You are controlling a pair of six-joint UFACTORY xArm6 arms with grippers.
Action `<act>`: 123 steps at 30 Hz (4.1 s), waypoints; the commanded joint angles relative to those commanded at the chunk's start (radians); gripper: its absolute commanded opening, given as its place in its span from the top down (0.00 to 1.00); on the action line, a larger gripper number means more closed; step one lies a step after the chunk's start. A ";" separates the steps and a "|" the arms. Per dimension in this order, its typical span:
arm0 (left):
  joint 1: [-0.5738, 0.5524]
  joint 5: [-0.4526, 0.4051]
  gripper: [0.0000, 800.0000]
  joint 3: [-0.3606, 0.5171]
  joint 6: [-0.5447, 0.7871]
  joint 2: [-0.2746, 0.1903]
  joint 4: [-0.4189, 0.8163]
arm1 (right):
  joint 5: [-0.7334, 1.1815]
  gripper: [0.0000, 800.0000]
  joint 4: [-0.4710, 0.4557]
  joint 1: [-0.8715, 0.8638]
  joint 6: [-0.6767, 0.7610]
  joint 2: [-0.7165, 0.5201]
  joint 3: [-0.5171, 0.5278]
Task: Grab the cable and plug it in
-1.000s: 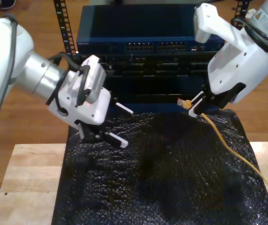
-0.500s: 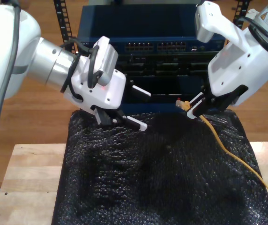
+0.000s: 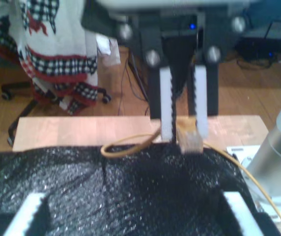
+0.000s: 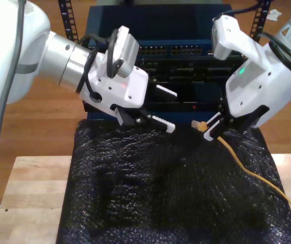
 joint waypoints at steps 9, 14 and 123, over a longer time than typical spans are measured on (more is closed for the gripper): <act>-0.023 0.025 0.09 0.005 0.008 0.003 -0.002 | -0.006 0.98 0.000 0.006 -0.028 0.006 -0.008; -0.026 0.026 0.09 0.006 0.028 0.003 -0.002 | -0.051 0.98 0.002 0.006 -0.026 0.008 -0.006; 0.021 0.014 1.00 0.034 0.015 0.015 -0.060 | -0.081 0.00 0.037 0.048 -0.031 0.074 -0.121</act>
